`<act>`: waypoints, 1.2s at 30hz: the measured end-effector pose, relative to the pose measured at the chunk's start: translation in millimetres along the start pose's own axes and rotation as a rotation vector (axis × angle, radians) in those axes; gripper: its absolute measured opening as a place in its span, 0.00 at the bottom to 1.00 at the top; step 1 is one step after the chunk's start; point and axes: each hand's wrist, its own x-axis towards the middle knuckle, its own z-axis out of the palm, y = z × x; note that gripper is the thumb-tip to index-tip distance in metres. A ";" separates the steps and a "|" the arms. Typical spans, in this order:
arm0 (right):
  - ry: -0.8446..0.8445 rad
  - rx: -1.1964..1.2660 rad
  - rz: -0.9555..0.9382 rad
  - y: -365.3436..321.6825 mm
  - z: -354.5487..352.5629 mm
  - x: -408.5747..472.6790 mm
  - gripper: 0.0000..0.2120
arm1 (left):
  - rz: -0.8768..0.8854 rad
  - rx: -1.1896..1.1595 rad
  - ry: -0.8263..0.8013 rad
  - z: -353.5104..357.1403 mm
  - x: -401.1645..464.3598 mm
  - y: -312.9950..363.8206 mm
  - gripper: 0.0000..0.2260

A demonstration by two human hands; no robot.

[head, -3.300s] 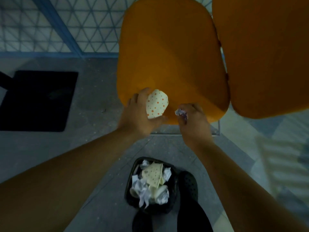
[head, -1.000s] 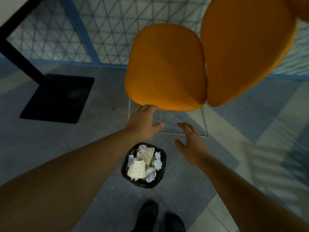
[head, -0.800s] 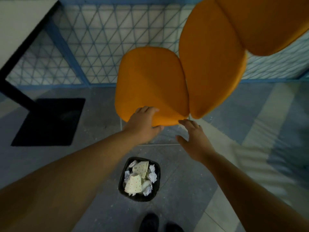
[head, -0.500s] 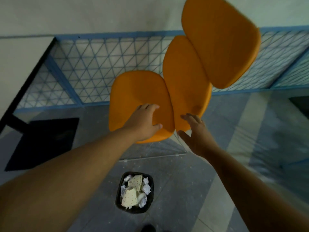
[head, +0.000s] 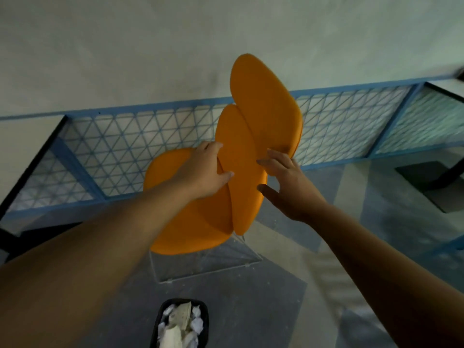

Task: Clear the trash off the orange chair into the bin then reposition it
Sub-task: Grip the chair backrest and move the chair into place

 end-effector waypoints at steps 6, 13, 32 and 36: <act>-0.020 -0.032 -0.170 50.2 -54.5 26.9 0.28 | -0.104 0.020 0.057 9.4 19.0 54.4 0.33; -0.068 -0.105 -0.273 106.9 -101.4 76.5 0.29 | -0.227 0.107 0.137 13.6 49.9 115.5 0.31; -0.170 -0.034 -0.478 224.3 -112.9 248.7 0.27 | -0.346 0.047 0.159 27.6 212.7 171.9 0.35; -0.232 0.014 -0.550 266.3 -111.6 296.0 0.28 | -0.430 -0.002 0.160 50.3 265.0 188.9 0.39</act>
